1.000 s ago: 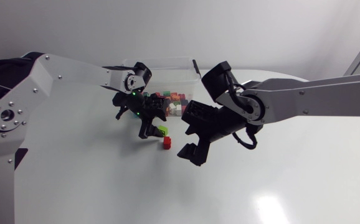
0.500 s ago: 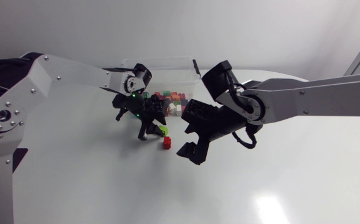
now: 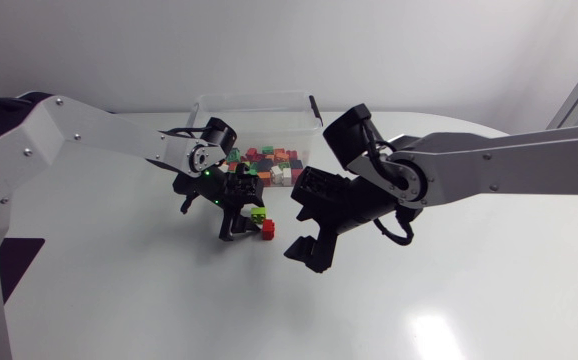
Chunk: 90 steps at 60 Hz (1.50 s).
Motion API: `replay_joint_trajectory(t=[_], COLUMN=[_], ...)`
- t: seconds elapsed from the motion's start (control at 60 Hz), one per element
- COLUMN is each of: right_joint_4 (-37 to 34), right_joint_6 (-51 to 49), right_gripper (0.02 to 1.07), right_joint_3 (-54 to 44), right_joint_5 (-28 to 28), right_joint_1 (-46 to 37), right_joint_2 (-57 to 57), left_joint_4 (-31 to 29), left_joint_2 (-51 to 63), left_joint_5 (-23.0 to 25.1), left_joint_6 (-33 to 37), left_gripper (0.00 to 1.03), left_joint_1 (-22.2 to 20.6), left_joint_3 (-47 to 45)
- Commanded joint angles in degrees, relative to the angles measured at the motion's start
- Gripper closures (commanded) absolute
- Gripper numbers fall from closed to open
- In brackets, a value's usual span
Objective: Place the duplo bricks in the container
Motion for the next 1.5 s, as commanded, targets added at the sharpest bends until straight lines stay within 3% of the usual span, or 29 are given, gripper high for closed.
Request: replay_joint_trajectory(t=[0.0,0.067,0.117,0.233,0.483,0.717,1.017,1.483], right_joint_4=[0.26,0.17,0.17,1.14,1.93,1.75,0.17,-20.66], right_joint_6=[-0.88,-0.80,-0.71,-0.71,-1.15,-4.22,-11.52,-29.80], right_gripper=[0.07,0.07,0.07,0.07,0.07,0.07,0.07,0.07], right_joint_3=[-1.60,-1.86,-2.12,-3.27,-3.53,0.07,7.02,28.38], right_joint_5=[-0.40,-0.40,-0.40,0.57,1.18,0.65,0.13,3.82], right_joint_1=[0.48,0.57,0.83,1.98,3.56,4.79,5.49,2.94], right_joint_2=[-1.69,-2.22,-2.48,-2.75,-2.22,2.09,10.61,24.41], left_joint_4=[-1.01,-1.01,-1.01,-1.01,-3.03,-6.54,-4.61,7.34], left_joint_2=[0.89,1.16,1.16,1.42,-0.42,-13.78,-28.29,-33.91], left_joint_5=[-1.41,-1.50,-1.50,-1.50,-2.38,-2.29,-1.06,-1.06], left_joint_6=[-0.60,-1.39,-1.83,-2.97,-4.11,-4.99,-12.37,-28.55], left_gripper=[0.30,0.32,0.48,0.70,0.73,0.73,0.73,0.73], left_joint_1=[-0.43,-0.69,-0.78,-1.22,-0.52,2.21,5.99,8.62], left_joint_3=[-2.98,-3.16,-3.25,-3.86,-5.53,-11.24,-15.11,-12.56])
